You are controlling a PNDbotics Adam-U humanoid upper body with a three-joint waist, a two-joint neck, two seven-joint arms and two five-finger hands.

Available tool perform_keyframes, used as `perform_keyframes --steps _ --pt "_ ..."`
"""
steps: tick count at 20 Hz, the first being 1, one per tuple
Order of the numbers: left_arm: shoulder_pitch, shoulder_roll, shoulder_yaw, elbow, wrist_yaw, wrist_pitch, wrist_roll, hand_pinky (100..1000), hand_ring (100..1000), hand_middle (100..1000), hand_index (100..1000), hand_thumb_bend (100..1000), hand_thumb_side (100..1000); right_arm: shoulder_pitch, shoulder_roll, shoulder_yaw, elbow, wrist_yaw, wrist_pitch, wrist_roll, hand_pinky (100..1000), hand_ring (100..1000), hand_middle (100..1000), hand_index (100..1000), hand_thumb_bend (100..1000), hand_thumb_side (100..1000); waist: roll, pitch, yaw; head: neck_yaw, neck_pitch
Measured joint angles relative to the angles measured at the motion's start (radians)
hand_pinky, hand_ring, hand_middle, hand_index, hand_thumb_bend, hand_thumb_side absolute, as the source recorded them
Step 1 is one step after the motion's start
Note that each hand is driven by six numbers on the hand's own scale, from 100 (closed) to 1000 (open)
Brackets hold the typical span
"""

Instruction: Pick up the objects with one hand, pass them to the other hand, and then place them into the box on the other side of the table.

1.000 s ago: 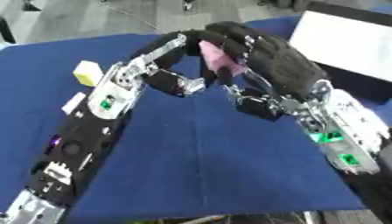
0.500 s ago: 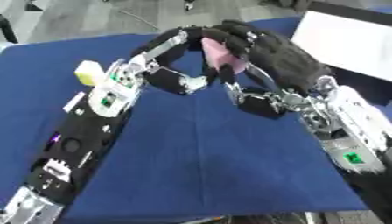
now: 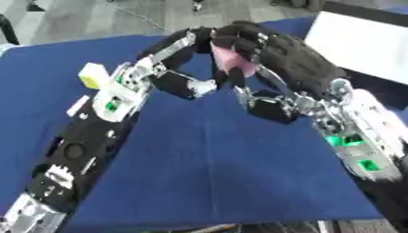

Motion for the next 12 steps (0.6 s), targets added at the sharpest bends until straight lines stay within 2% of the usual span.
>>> perform_keyframes --steps 2,5,7,12 --pt "-0.006 0.000 0.001 0.000 0.009 0.005 -0.005 615 394 380 513 100 282 0.004 0.000 -0.001 0.000 0.015 -0.006 -0.031 114 595 403 361 100 100 0.000 0.000 0.000 0.000 0.000" --pt "-0.013 0.000 0.010 -0.019 0.010 0.013 -0.013 610 394 380 513 100 282 0.008 0.000 -0.001 0.000 0.047 -0.014 -0.099 100 506 314 240 100 100 0.000 0.000 0.000 0.000 0.000" --pt "-0.014 0.008 0.018 -0.059 0.010 0.019 -0.017 610 396 383 516 100 282 0.007 0.000 -0.001 -0.005 0.064 -0.017 -0.153 100 482 284 202 100 100 0.000 0.000 0.000 -0.001 0.000" --pt "-0.027 0.009 0.025 -0.069 0.011 0.023 -0.022 615 407 394 529 100 276 0.017 0.000 0.004 -0.005 0.100 -0.007 -0.249 100 437 220 149 100 100 0.002 0.000 0.000 -0.002 0.000"
